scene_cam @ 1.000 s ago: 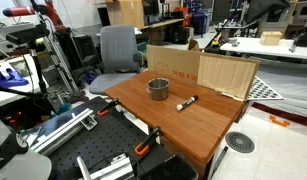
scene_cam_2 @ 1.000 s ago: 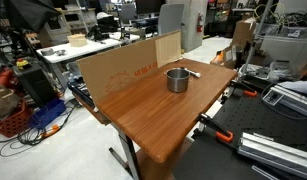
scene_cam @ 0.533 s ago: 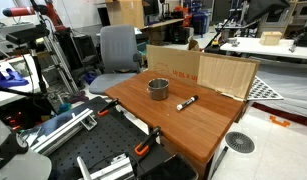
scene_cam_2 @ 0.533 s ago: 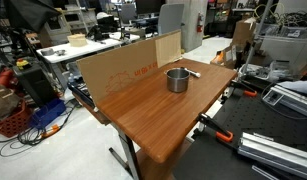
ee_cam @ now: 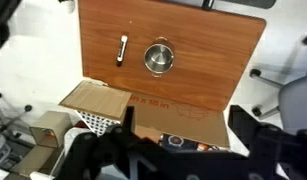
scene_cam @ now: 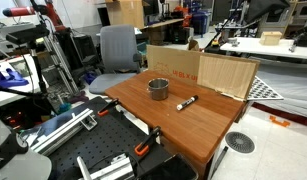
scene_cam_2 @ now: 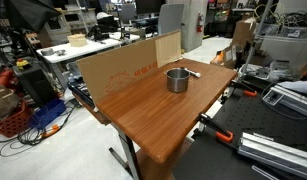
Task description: Put the marker in the pot
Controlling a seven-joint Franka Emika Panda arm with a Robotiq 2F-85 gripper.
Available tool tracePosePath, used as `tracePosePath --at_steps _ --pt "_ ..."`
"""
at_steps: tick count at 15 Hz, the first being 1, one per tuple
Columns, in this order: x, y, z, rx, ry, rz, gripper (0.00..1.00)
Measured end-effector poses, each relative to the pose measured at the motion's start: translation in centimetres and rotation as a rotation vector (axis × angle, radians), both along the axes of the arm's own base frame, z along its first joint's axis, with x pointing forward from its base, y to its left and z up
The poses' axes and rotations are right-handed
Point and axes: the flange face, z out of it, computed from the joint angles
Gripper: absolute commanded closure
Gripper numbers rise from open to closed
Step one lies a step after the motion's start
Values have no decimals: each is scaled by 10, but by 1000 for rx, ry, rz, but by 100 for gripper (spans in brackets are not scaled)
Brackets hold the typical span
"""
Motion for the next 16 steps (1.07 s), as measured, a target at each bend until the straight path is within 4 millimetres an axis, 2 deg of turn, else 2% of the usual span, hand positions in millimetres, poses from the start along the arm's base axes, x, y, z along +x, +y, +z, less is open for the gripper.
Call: tracePosePath --at_steps 5,9,16 --pt "0 -1 -2 1 5 -1 0" --pt "5 -7 -12 4 29 -12 0" --pt "22 -40 -33 25 92 -43 0"
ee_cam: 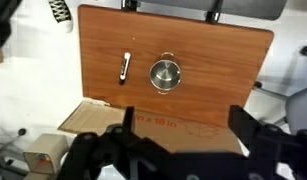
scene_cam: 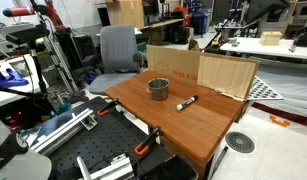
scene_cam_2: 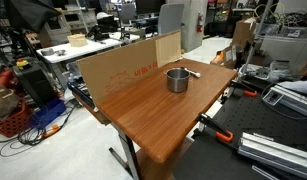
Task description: Put the marker in the pot
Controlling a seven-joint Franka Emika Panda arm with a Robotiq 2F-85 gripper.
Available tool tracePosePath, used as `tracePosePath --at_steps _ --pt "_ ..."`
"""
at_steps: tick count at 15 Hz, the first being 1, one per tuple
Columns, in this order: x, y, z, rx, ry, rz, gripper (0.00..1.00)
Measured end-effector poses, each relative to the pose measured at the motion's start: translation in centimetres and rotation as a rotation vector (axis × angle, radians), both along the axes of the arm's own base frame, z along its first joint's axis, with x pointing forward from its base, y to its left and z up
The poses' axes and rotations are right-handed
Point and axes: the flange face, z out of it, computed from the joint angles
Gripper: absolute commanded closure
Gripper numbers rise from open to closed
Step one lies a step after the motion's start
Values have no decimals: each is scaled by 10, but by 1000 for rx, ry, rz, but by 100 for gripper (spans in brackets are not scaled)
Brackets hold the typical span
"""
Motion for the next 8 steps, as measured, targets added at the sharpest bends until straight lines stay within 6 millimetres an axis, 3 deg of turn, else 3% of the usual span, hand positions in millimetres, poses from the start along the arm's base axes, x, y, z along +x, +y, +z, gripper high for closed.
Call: tracePosePath --at_steps 8 --pt "21 -59 -48 38 72 -8 0"
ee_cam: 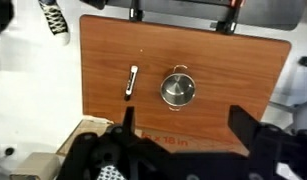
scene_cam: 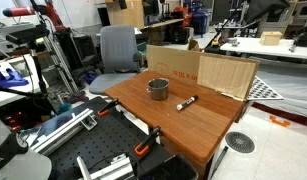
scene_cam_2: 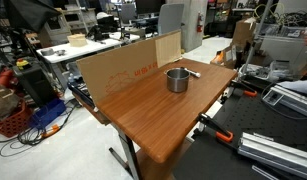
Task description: Put the marker in the pot
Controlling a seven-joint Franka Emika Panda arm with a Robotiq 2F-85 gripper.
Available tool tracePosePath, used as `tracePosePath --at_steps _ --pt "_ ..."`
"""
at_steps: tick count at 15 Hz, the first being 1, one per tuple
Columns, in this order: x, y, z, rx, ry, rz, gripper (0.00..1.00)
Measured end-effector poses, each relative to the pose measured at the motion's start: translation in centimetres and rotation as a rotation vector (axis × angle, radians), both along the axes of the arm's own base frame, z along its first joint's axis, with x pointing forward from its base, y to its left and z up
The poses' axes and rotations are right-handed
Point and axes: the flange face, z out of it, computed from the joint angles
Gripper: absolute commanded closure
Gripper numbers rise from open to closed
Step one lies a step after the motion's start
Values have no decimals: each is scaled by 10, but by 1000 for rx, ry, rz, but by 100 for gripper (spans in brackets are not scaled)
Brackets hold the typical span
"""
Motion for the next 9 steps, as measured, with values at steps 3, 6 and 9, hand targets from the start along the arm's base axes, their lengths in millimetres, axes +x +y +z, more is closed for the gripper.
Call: tracePosePath --at_steps 3,6,9 --pt "5 -24 -25 2 20 -15 0" --pt "11 -47 -53 13 36 -28 0" --pt "17 -70 -80 5 33 -41 0"
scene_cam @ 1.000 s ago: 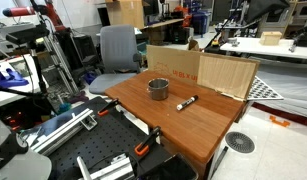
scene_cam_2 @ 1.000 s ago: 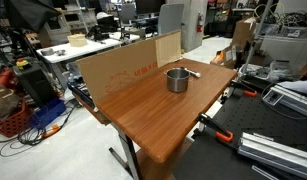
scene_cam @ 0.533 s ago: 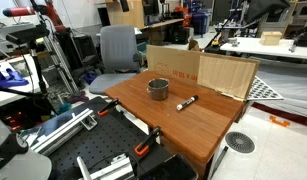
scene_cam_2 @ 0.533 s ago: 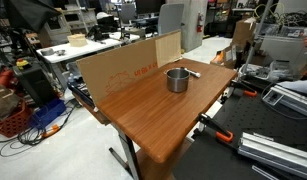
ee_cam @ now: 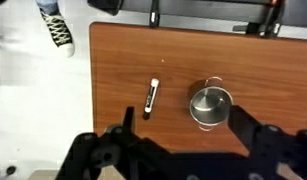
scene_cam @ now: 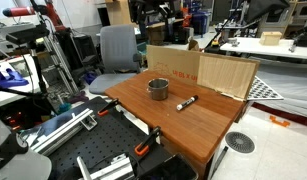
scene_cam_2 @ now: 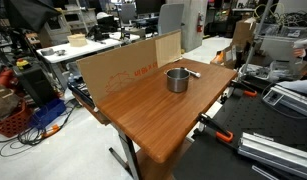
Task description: Put the marker in the pot
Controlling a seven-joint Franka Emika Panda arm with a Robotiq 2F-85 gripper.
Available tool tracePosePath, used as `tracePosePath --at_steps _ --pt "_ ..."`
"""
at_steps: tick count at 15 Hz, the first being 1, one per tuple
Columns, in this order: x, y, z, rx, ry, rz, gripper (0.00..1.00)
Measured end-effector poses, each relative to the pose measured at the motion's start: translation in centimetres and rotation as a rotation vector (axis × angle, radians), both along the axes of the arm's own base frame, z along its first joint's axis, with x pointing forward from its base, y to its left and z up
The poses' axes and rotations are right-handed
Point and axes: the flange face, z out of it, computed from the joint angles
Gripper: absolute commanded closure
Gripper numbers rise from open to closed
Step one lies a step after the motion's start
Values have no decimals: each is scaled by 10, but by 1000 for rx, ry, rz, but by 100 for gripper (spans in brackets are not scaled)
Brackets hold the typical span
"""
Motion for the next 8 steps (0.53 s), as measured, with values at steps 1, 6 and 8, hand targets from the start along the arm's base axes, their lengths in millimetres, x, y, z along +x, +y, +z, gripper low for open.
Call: tracePosePath --at_steps 1,6,8 --pt "3 -7 -9 -5 0 -4 0" --pt "19 -42 -56 -19 6 -8 0" --pt "25 -54 -77 -21 -1 -8 0"
